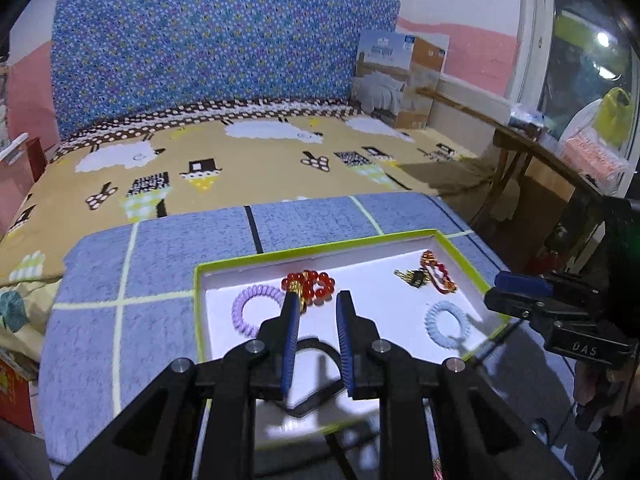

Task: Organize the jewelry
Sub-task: 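Carry the bracelet and charm into the green box and open both tools, then move the left tool to the pink rhinestone clip while the right tool reaches the beaded black hair tie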

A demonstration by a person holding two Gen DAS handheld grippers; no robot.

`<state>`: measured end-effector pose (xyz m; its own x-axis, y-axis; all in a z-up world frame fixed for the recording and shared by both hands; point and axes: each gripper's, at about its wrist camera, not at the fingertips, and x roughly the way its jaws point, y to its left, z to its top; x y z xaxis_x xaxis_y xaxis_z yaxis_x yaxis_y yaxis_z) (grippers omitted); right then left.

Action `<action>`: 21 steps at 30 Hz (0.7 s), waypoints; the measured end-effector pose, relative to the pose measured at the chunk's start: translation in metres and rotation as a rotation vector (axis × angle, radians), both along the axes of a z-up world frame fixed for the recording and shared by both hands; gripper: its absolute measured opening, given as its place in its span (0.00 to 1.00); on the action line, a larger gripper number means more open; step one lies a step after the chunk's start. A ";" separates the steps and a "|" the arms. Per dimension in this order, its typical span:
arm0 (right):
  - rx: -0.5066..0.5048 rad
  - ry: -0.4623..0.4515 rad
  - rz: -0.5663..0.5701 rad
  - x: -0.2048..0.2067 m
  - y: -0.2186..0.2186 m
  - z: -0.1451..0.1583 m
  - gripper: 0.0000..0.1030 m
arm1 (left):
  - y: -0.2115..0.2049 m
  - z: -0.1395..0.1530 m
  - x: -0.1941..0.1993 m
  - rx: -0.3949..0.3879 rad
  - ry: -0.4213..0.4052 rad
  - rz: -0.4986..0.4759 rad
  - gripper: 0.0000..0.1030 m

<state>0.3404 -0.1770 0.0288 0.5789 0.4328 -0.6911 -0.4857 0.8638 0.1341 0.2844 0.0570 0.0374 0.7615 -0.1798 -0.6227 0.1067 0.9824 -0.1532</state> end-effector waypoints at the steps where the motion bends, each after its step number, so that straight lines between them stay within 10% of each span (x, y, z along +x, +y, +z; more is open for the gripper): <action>1: 0.006 -0.008 0.000 -0.009 -0.003 0.003 0.36 | 0.000 0.003 -0.008 -0.005 -0.010 0.004 0.19; 21: 0.023 -0.091 -0.036 -0.165 -0.046 0.007 0.36 | -0.025 0.008 -0.158 0.013 -0.082 -0.006 0.19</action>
<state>0.1751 -0.2231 0.0356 0.6542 0.4257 -0.6251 -0.4654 0.8781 0.1110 0.1260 0.0322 0.0454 0.8092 -0.1769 -0.5603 0.1243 0.9836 -0.1310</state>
